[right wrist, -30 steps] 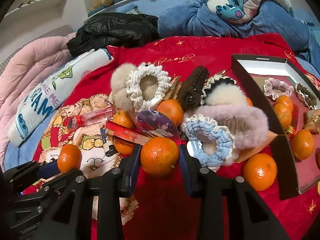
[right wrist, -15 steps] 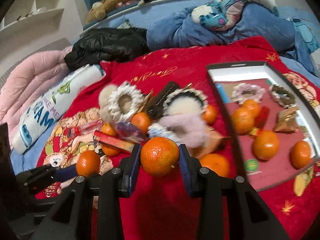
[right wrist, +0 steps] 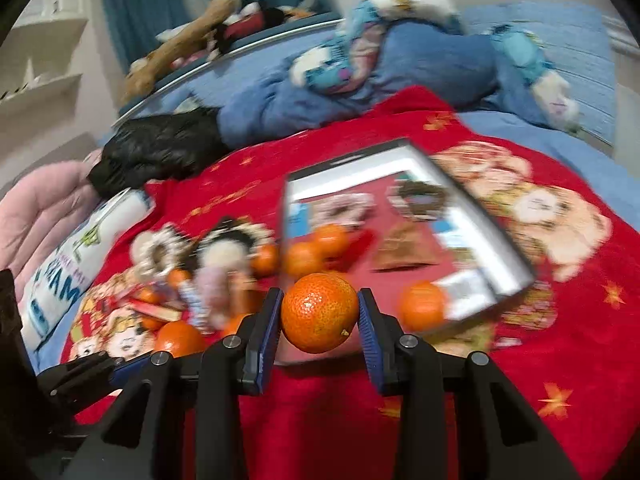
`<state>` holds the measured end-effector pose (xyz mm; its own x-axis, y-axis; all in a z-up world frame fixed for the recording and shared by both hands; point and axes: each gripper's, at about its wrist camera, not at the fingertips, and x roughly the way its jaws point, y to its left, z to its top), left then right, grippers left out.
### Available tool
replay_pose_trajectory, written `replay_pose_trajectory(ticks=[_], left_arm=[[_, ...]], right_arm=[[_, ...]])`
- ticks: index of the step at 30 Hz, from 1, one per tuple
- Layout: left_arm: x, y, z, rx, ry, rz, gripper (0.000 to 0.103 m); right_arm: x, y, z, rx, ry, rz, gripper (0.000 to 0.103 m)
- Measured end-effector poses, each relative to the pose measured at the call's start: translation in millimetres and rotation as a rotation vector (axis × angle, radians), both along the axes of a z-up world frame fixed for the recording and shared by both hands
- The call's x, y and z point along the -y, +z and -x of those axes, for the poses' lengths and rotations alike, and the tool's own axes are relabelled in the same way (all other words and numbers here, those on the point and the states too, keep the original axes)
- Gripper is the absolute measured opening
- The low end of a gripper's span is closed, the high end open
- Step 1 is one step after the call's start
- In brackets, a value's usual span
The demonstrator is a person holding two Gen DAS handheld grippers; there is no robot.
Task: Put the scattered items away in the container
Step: 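Carry both tangerines in the left and right tools over the black box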
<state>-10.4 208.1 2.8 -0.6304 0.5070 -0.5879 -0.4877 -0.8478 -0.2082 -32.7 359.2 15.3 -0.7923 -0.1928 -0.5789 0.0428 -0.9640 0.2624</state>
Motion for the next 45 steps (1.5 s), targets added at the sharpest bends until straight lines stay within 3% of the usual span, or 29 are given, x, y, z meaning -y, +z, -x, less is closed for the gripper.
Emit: replay_pose_trajectory(ticks=[5, 10, 21, 25, 32, 36, 45], left_arm=[[-37, -2, -3, 0.000, -0.066, 0.001, 0.035], [-57, -9, 3, 0.020, -0.076, 0.014, 0.035], [-76, -11, 54, 0.062, -0.060, 0.068, 0.035], [-86, -13, 78, 0.078, -0.058, 0.107, 0.035], [-98, -24, 112, 0.196, -0.109, 0.129, 0.035], [-106, -15, 123, 0.165, -0.117, 0.158, 0.035], [-96, -26, 145, 0.164, -0.070, 0.189, 0.035]], right_arm=[[-56, -5, -13, 0.009, -0.096, 0.019, 0.036], [-76, -10, -14, 0.020, -0.111, 0.038, 0.036], [-68, -5, 23, 0.011, -0.048, 0.033, 0.036], [-67, -6, 48, 0.045, -0.024, 0.041, 0.036], [-65, -25, 85, 0.158, -0.027, 0.011, 0.036], [-62, -32, 100, 0.191, -0.023, -0.007, 0.036], [-53, -41, 112, 0.200, -0.040, -0.018, 0.039]])
